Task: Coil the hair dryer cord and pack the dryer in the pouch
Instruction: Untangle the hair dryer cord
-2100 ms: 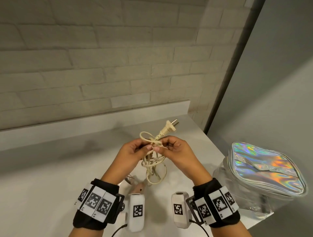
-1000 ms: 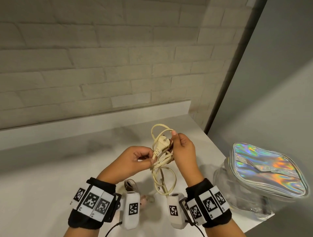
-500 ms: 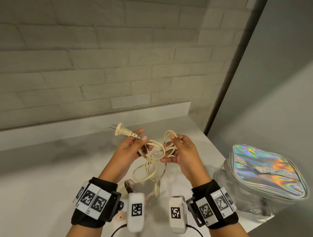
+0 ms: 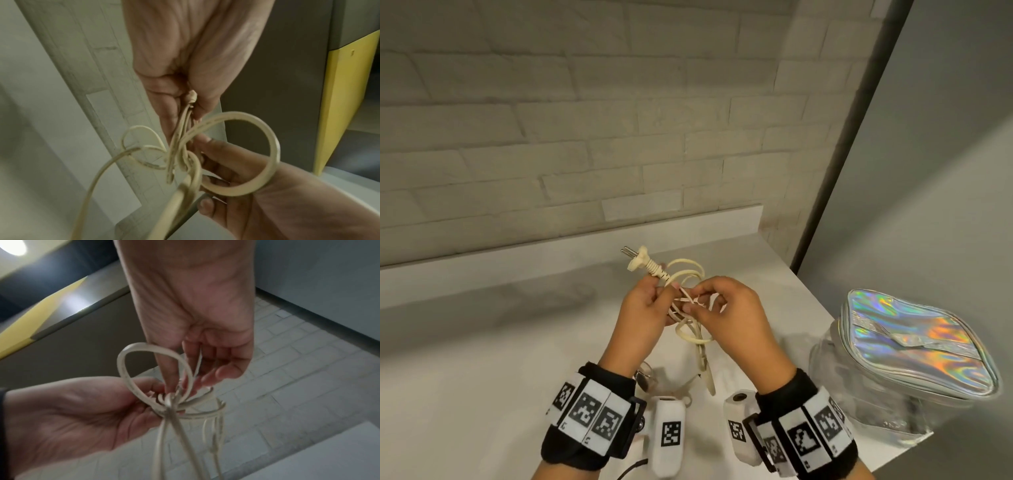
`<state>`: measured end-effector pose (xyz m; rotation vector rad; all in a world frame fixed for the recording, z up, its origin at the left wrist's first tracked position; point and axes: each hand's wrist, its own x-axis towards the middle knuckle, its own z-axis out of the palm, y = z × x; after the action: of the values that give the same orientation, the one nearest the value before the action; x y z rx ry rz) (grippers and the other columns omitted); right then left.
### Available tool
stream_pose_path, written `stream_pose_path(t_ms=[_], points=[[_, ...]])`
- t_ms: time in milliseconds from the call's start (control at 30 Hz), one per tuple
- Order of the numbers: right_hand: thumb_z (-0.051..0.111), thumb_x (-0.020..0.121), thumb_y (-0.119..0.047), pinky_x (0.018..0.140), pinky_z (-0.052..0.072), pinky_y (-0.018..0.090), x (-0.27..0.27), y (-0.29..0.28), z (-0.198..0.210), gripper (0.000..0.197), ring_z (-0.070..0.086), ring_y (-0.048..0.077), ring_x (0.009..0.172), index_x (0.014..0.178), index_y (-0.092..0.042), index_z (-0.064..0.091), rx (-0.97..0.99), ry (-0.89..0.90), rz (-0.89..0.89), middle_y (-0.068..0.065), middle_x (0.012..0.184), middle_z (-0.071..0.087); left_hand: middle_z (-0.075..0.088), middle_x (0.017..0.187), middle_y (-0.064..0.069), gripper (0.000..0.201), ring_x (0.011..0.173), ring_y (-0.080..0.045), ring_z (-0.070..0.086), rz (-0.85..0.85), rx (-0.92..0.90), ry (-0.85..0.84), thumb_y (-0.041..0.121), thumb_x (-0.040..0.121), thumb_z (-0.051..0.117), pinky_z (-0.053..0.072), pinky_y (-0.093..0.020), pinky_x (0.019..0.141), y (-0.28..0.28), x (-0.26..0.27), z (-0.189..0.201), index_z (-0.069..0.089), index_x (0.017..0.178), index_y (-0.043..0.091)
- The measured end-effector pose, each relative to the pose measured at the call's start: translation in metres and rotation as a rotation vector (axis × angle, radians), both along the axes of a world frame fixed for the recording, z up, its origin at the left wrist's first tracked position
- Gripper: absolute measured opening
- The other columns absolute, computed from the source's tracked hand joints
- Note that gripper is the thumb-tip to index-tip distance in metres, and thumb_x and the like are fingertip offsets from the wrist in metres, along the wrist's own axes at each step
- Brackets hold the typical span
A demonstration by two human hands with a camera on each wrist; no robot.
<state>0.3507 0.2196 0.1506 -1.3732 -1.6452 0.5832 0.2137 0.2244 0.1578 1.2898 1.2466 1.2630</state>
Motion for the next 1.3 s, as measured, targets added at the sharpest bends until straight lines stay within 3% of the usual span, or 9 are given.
stream_pose_path(t_ms=[167, 267, 467, 600, 633, 767, 967, 1133, 1300], points=[[0.059, 0.082, -0.005, 0.054, 0.037, 0.007, 0.004, 0.003, -0.002, 0.021, 0.054, -0.005, 0.054, 0.094, -0.019, 0.066, -0.045, -0.075, 0.032, -0.006, 0.08, 0.069, 0.073, 0.083, -0.004, 0.022, 0.075, -0.013, 0.071, -0.099, -0.03, 0.089, 0.015, 0.093, 0.048, 0.059, -0.027, 0.061, -0.002, 0.0, -0.002, 0.069, 0.087, 0.014], [0.044, 0.08, 0.007, 0.06, 0.045, 0.021, 0.02, 0.009, 0.0, 0.032, 0.055, 0.007, 0.063, 0.091, -0.019, 0.057, -0.067, -0.087, -0.042, -0.003, 0.075, 0.062, 0.074, 0.064, 0.0, 0.029, 0.06, -0.012, 0.069, 0.017, -0.06, 0.051, 0.014, 0.094, 0.043, 0.056, -0.025, 0.054, 0.001, -0.015, -0.002, 0.067, 0.078, 0.009], [0.032, 0.085, 0.016, 0.048, 0.057, 0.036, 0.045, 0.01, 0.016, 0.028, 0.059, 0.031, 0.046, 0.08, -0.01, 0.04, -0.303, 0.778, -0.007, 0.014, 0.059, 0.055, 0.074, 0.063, -0.003, 0.031, 0.052, -0.014, 0.065, 0.162, -0.075, -0.086, 0.02, 0.095, 0.041, 0.058, -0.029, 0.056, 0.005, -0.043, -0.001, 0.056, 0.071, 0.007], [0.034, 0.087, 0.016, 0.054, 0.058, 0.036, 0.039, 0.006, 0.019, 0.029, 0.061, 0.028, 0.048, 0.081, -0.013, 0.035, -0.329, 1.019, 0.121, 0.014, 0.061, 0.059, 0.072, 0.071, -0.003, 0.012, 0.051, -0.011, 0.063, 0.093, -0.068, -0.158, 0.015, 0.091, 0.051, 0.059, -0.027, 0.055, 0.004, -0.03, 0.004, 0.057, 0.084, 0.008], [0.034, 0.088, 0.015, 0.054, 0.058, 0.035, 0.035, 0.006, 0.019, 0.029, 0.061, 0.026, 0.049, 0.082, -0.013, 0.037, -0.322, 1.012, 0.138, 0.013, 0.061, 0.06, 0.071, 0.075, -0.005, 0.004, 0.054, -0.011, 0.063, 0.064, -0.06, -0.159, 0.011, 0.087, 0.056, 0.059, -0.028, 0.058, 0.003, -0.026, 0.006, 0.053, 0.084, 0.01], [0.04, 0.087, 0.013, 0.059, 0.054, 0.027, 0.024, 0.005, 0.017, 0.026, 0.058, 0.021, 0.056, 0.085, -0.013, 0.042, -0.265, 0.874, 0.183, 0.011, 0.068, 0.059, 0.069, 0.092, -0.008, 0.041, 0.076, -0.016, 0.067, -0.028, 0.046, -0.067, -0.006, 0.071, 0.071, 0.056, -0.025, 0.065, 0.002, -0.015, 0.003, 0.041, 0.088, 0.015], [0.036, 0.091, 0.008, 0.064, 0.046, 0.015, 0.02, 0.004, 0.017, 0.025, 0.056, 0.008, 0.065, 0.089, -0.015, 0.045, -0.231, 0.57, 0.249, 0.007, 0.074, 0.062, 0.061, 0.112, -0.003, 0.087, 0.093, -0.015, 0.058, -0.298, -0.007, -0.203, 0.007, 0.042, 0.083, 0.056, -0.029, 0.08, -0.005, -0.012, 0.001, 0.039, 0.115, 0.024], [0.044, 0.093, -0.02, 0.077, 0.052, 0.027, 0.011, 0.006, 0.006, 0.022, 0.064, 0.008, 0.088, 0.081, -0.029, 0.06, -0.064, 0.294, 0.176, 0.007, 0.1, 0.064, 0.059, 0.096, 0.001, 0.076, 0.081, -0.006, 0.061, -0.143, 0.12, -0.009, -0.01, 0.059, 0.077, 0.053, -0.016, 0.068, -0.005, 0.008, 0.0, 0.036, 0.102, 0.036], [0.038, 0.097, -0.026, 0.052, 0.048, 0.023, 0.006, 0.0, 0.026, 0.028, 0.058, 0.018, 0.057, 0.09, -0.01, 0.06, -0.36, 0.484, 0.261, 0.004, 0.076, 0.062, 0.056, 0.075, -0.006, 0.052, 0.055, -0.009, 0.061, 0.065, 0.169, -0.06, 0.003, 0.069, 0.075, 0.053, -0.026, 0.046, -0.006, 0.014, 0.003, 0.04, 0.094, 0.032]])
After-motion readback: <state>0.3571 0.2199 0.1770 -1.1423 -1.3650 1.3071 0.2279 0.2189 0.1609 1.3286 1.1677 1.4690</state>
